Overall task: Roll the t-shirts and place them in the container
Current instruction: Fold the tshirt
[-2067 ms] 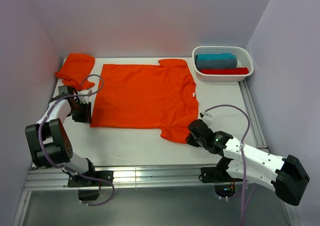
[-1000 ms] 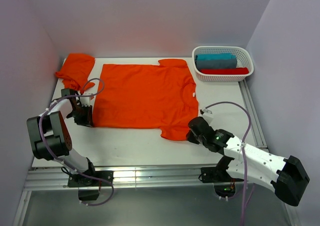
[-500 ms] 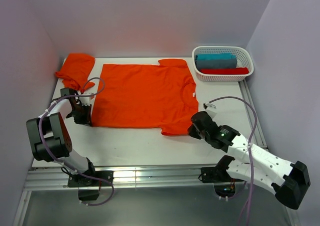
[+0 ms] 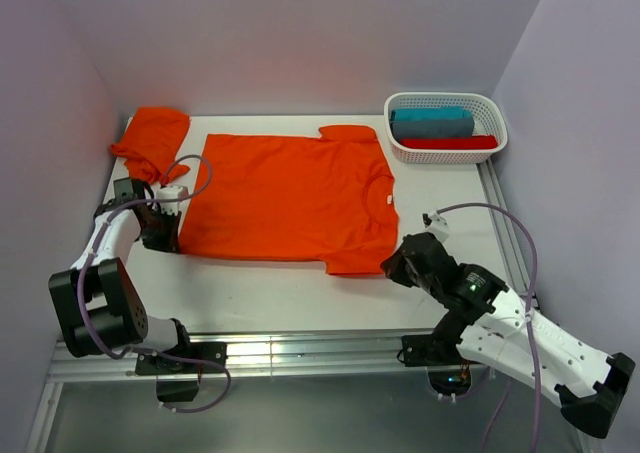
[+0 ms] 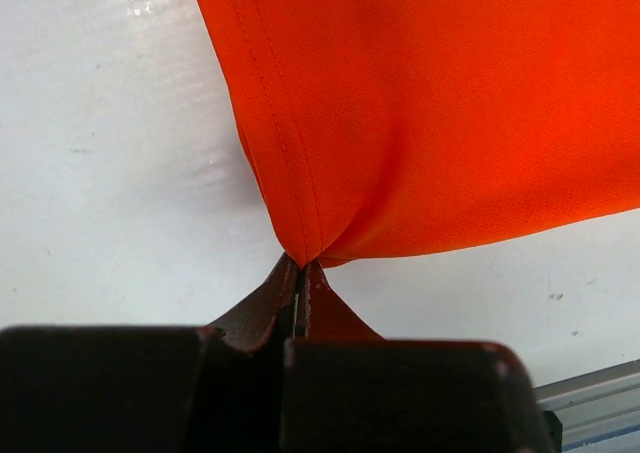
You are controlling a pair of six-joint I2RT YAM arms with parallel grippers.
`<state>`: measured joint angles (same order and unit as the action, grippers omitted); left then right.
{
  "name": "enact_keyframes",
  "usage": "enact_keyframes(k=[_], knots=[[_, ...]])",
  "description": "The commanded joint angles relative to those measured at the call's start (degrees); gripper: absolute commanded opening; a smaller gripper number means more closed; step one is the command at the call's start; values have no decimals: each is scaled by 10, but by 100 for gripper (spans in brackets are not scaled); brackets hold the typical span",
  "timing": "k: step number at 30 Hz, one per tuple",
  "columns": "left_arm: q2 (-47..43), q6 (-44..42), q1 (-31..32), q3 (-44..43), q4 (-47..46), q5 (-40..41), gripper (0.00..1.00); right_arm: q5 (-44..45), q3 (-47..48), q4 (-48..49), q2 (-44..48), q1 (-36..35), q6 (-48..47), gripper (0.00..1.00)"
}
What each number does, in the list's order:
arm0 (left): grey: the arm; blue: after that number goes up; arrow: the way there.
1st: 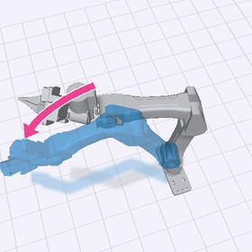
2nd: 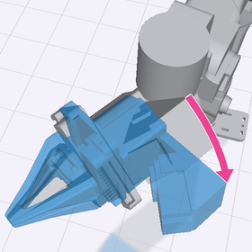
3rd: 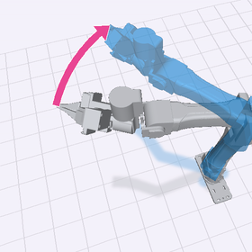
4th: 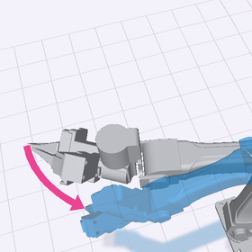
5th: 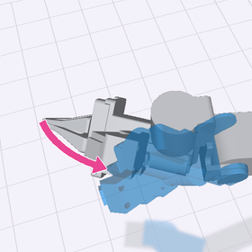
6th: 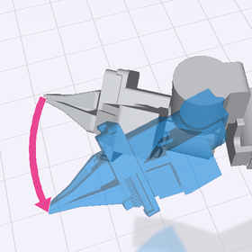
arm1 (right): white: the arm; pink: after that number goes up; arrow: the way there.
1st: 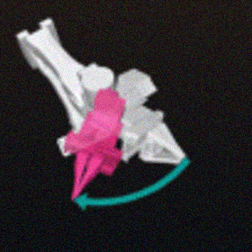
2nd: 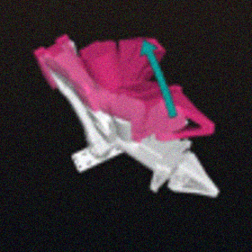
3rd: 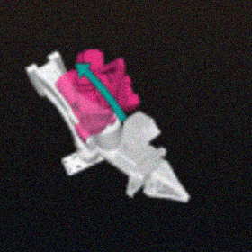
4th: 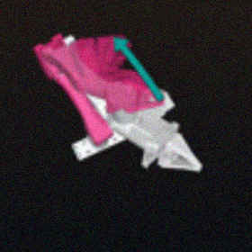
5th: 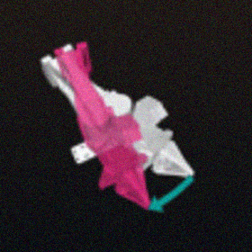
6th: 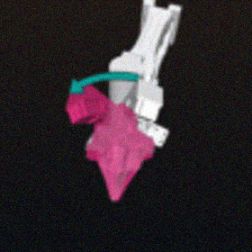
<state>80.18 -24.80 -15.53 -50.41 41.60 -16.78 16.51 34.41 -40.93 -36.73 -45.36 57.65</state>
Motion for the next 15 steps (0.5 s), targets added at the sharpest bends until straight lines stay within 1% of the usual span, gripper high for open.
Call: enact_keyframes(k=[1,4,6,9,10,12,13,15], knots=[[-39,-31,-6,8,23,3,0,17,38,-35,0,-27,20,0],[-42,-32,-8,2,25,3,0,35,57,-40,-25,-38,13,0],[-34,-24,-8,-17,23,1,0,48,68,-36,-44,-36,10,0],[4,-10,-8,-57,25,-12,0,47,101,-19,-88,-20,-24,0],[13,-4,-8,-68,24,-15,0,42,107,-7,-110,-9,-46,0],[43,4,-6,-105,30,-25,0,6,112,18,-130,38,-74,0],[53,8,-6,-117,31,-31,0,-3,113,40,-148,57,-98,0],[82,19,-3,-151,34,-35,0,-13,122,53,-168,108,-117,0]])
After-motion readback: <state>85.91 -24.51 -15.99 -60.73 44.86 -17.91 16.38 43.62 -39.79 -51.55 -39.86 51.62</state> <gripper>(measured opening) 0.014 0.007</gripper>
